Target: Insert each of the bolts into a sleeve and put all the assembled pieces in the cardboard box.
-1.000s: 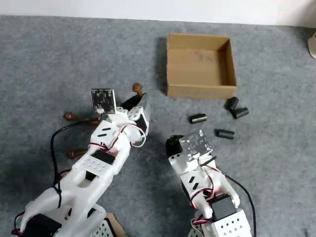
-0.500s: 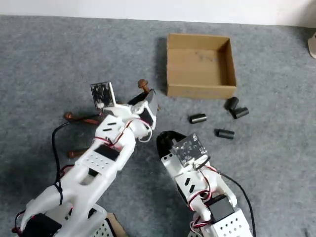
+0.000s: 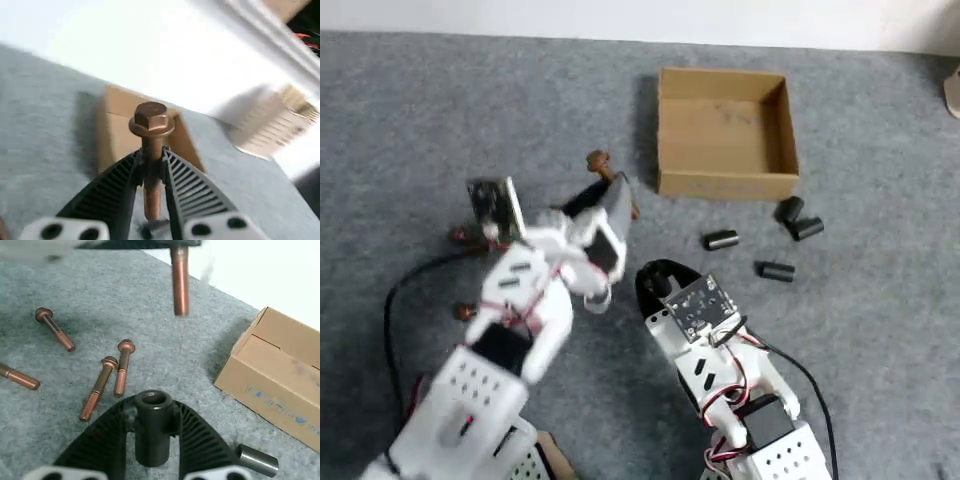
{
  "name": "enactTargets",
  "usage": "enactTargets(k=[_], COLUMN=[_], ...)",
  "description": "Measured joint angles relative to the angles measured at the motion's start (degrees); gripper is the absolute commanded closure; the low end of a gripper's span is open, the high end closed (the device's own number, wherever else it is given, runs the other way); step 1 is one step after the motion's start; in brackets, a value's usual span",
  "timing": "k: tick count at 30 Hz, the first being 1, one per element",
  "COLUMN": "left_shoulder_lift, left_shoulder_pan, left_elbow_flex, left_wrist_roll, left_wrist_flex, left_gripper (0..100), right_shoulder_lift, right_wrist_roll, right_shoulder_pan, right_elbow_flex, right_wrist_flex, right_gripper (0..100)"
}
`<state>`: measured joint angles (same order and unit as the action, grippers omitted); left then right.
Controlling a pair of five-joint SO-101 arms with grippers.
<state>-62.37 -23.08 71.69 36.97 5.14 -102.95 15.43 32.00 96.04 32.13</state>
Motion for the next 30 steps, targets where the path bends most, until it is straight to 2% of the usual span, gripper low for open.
enactTargets(k=[3,7,16,30], left_shoulder_lift=[-9.9,-17.1,-18.4,-18.6], left_shoulder_pan=[-3.7,-4.3,-4.3,-5.0], left_elbow_flex=[6.5,9.1,9.1,11.4], left_wrist_roll=[-0.6,-0.7,-0.7,-0.6], left_wrist_flex=[0.0,2.8,10.6,10.9], left_gripper=[99,99,99,99], right_shoulder_lift=[0.0,0.0,0.0,0.0], right_wrist_roll=[0.0,0.0,0.0,0.0], right_shoulder_pan=[0.0,0.0,0.0,0.0], right_elbow_flex=[0.0,0.0,0.0,0.0], right_wrist_flex=[0.0,1.1,1.2,1.2], right_gripper=[99.4,99.4,99.4,99.4])
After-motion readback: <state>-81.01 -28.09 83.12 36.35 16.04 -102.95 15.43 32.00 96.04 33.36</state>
